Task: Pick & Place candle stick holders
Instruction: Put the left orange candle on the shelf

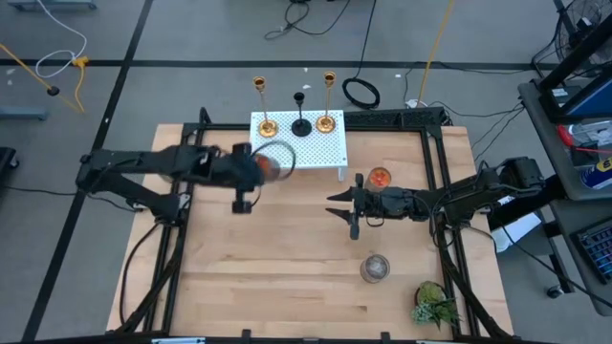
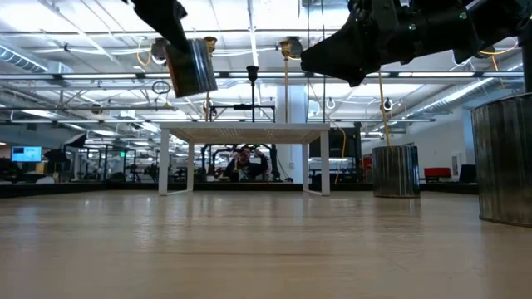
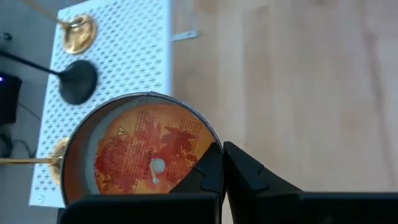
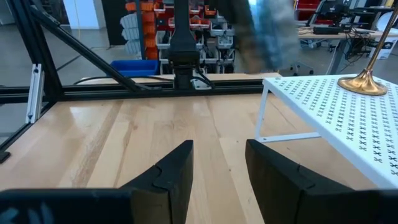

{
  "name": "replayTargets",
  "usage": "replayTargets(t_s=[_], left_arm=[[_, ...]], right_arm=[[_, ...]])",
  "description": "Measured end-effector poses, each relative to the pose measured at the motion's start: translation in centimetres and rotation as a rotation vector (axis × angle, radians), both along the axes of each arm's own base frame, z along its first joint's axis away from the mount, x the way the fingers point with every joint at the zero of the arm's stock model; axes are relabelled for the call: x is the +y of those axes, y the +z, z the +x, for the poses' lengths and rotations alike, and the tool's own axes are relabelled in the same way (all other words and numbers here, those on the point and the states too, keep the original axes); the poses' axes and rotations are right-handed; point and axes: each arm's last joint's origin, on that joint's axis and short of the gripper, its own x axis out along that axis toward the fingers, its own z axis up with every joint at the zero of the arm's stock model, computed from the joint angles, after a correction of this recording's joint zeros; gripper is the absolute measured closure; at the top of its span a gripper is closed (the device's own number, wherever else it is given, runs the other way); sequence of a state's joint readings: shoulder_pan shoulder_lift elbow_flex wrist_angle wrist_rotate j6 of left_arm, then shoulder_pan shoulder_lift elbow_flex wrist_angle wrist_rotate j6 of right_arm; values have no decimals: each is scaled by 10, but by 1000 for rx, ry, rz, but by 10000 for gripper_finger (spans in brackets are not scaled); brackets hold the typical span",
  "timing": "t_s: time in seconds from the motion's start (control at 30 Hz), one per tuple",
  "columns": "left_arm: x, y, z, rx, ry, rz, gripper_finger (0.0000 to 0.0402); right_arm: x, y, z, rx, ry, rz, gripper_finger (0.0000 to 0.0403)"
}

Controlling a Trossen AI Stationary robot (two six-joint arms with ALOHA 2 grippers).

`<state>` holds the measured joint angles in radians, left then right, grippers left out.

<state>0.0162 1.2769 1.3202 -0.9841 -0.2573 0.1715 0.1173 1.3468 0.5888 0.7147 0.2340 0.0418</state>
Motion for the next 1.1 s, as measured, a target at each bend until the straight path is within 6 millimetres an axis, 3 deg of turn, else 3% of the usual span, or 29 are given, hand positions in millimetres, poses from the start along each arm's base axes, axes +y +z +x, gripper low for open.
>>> replayTargets(t_s=[0.23,0.5,0.73,1.1], left_arm=[[52,-12,5,63,97,-44,399],[87,-22,7,67,183,-137,398],[98,-24,12,30,197,-140,385],[98,-24,12,33,182,-147,387]], right_arm=[[0,0,0,-2,-3,28,257],[0,-1,0,7,-3,24,257],[0,-1,0,7,-3,24,257],[0,-2,0,13,-3,23,257]])
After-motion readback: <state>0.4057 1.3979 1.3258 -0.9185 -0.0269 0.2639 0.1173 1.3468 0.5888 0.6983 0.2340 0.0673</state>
